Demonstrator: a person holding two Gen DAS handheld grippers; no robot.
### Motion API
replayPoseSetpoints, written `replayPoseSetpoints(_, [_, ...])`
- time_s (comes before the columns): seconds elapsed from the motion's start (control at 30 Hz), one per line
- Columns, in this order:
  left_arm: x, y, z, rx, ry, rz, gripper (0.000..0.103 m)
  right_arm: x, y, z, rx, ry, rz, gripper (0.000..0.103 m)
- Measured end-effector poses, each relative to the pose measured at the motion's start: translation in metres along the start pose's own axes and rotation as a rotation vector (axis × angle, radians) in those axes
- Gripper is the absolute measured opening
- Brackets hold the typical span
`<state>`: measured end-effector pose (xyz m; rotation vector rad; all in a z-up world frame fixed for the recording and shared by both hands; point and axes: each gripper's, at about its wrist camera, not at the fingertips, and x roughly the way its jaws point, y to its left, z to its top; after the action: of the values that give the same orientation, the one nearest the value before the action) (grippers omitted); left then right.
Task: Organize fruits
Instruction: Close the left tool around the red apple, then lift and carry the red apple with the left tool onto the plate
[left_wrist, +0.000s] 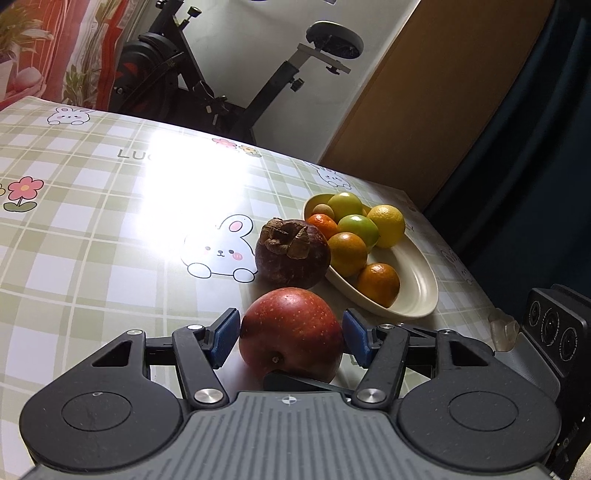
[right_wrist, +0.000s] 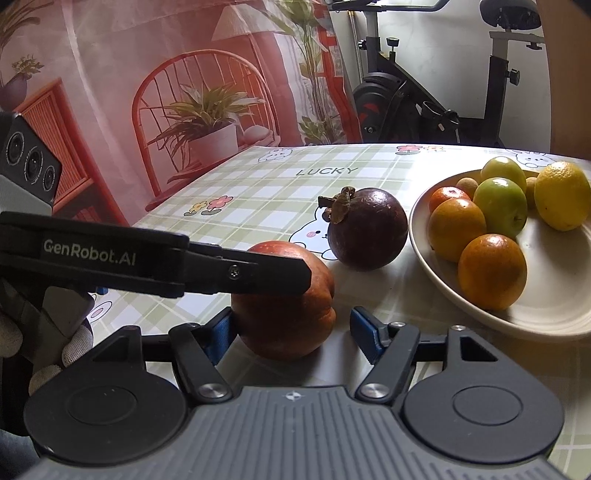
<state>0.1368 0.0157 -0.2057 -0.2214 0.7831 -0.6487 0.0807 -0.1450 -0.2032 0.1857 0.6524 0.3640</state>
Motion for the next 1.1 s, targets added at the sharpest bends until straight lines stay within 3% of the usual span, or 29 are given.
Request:
replayPoseSetpoints(0.7, [-0.001, 0.006, 0.002, -0.025, 0.015, -0.018, 0.063, -0.009, -0.012, 0.000, 0.073, -0.041, 0.005, 0.069])
replayPoseSetpoints(0.9, [-0.001, 0.003, 0.001, -0.013, 0.005, -0.009, 0.062, -0.012, -0.013, -0.002, 0.074, -0.053, 0.031, 0.059])
replayPoseSetpoints(1.1, [0.000, -0.002, -0.001, -0.006, -0.007, 0.001, 0.063, -0.013, -0.018, -0.001, 0.116, -0.058, 0.037, 0.059])
